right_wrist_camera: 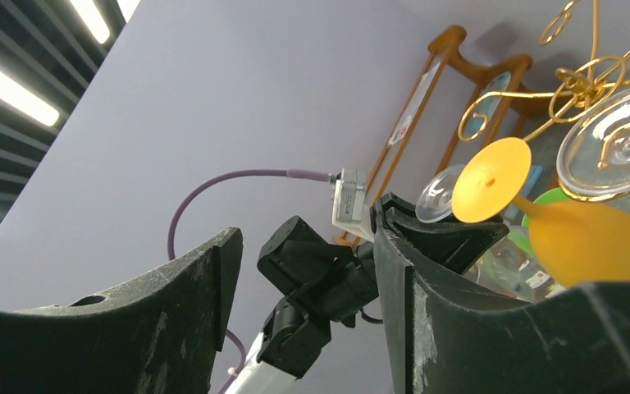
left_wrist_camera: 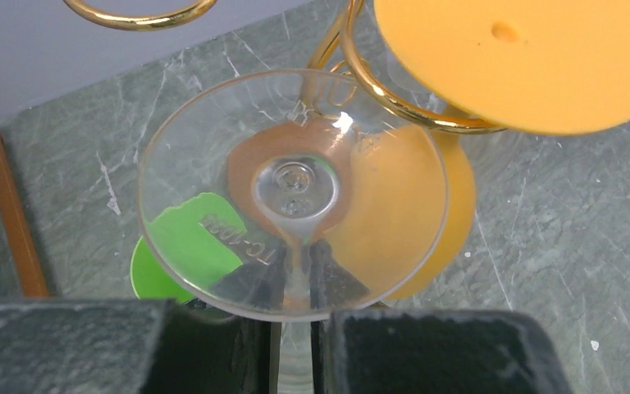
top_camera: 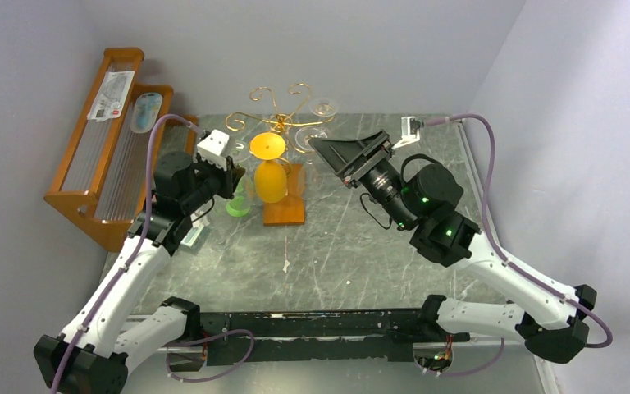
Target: Place the wine glass upside down on the wine glass rack
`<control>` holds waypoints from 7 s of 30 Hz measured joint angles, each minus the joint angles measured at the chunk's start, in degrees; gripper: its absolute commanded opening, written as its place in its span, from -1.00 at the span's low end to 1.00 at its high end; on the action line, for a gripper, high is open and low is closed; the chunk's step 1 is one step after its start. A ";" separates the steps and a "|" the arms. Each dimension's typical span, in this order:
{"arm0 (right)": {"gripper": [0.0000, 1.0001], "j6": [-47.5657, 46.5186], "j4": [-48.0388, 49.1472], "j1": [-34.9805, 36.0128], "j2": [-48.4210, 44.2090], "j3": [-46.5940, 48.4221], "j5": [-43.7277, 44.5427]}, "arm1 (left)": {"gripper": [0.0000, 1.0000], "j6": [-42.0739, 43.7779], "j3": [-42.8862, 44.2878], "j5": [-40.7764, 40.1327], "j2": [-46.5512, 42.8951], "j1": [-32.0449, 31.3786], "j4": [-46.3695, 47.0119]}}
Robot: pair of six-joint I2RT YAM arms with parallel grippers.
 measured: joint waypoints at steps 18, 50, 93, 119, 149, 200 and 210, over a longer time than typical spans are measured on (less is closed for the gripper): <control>0.24 -1.92 0.48 0.00 -2.21 -1.49 2.69 | -0.90 -2.21 0.81 -4.59 -4.48 0.02 1.81; 0.21 -0.96 1.25 0.00 -1.27 -2.51 1.68 | -0.90 5.22 8.98 19.43 10.71 9.49 6.03; 0.17 -1.03 3.76 0.00 2.19 -3.19 -0.87 | -0.90 -4.79 10.58 27.98 20.04 12.76 14.01; 0.14 -3.39 3.72 0.17 8.96 1.49 -2.38 | -0.90 -6.86 10.36 13.94 21.29 9.03 16.41; 0.08 -19.76 -25.44 -3.02 45.97 48.87 2.71 | -0.90 -5.97 0.83 4.81 14.43 5.84 28.35; -1.00 -0.09 -13.94 -9.38 51.39 43.60 -15.65 | 0.14 -16.24 5.11 -8.57 -1.55 5.97 5.11; -1.00 1.25 -11.98 -9.49 51.08 42.42 -17.62 | 0.48 -34.34 11.98 -17.38 -1.20 5.99 -4.28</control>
